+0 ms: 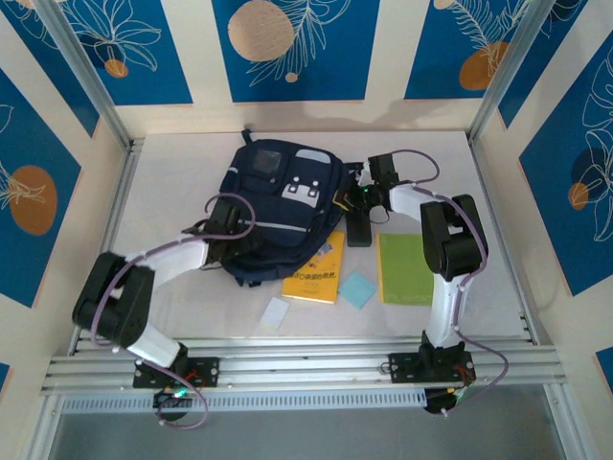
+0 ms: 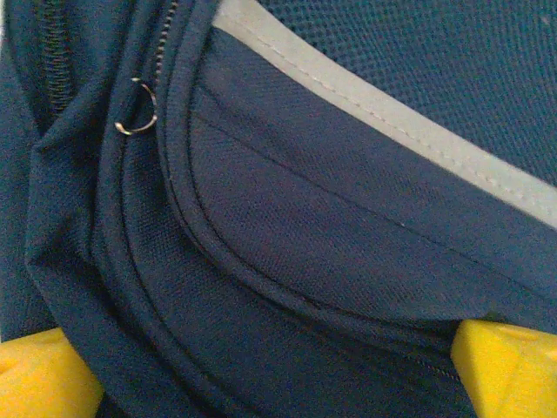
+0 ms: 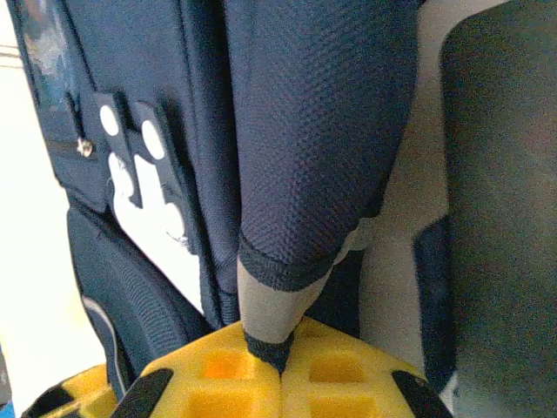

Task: Pack books, pencil case, and school supplies into a backpack

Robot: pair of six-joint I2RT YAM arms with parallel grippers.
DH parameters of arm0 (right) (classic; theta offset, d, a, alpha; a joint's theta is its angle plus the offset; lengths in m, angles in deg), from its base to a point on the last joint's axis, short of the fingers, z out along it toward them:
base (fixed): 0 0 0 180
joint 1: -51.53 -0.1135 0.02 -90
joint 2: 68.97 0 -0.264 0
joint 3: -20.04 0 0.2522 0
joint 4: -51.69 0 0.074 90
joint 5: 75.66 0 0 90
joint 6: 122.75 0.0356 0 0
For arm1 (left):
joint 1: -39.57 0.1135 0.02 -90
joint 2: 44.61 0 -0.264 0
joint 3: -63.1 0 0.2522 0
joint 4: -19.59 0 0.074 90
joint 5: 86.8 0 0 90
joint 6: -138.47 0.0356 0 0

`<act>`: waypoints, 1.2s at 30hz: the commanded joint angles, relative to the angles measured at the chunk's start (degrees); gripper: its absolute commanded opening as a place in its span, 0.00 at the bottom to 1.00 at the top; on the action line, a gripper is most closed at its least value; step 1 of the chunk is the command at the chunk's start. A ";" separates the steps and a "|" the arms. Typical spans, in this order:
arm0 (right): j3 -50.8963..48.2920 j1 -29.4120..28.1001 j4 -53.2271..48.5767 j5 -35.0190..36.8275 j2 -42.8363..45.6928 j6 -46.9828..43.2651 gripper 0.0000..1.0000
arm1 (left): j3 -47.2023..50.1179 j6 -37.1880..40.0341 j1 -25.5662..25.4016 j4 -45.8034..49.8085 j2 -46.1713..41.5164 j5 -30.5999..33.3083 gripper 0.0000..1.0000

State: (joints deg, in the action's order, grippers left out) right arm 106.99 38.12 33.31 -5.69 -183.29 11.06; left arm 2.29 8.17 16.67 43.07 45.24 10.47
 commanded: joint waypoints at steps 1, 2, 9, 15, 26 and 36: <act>-3.40 -2.27 0.98 -8.61 7.92 3.35 0.00 | -8.49 4.12 2.34 -6.55 8.51 1.75 1.00; -3.94 -2.84 0.41 -8.53 9.36 3.74 0.00 | -11.74 5.72 2.82 -6.14 10.31 2.19 1.00; -4.14 -6.22 -0.03 -8.19 12.14 15.24 0.00 | -29.57 16.01 5.78 -2.28 17.33 1.34 1.00; -2.78 -6.64 4.79 -1.59 11.84 26.17 0.00 | -34.69 20.68 5.69 12.16 11.54 -5.77 1.00; 2.69 -9.02 11.84 3.09 4.44 38.06 0.00 | -15.91 11.70 -2.90 11.40 -13.54 -12.71 0.95; 3.35 -12.25 12.38 3.99 5.38 41.71 0.00 | -3.32 2.34 -14.94 -10.61 -9.01 -6.32 0.70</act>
State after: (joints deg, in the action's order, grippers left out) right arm 107.73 26.99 41.48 0.65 -179.88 50.14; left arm -1.51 12.85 4.22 41.19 34.18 0.13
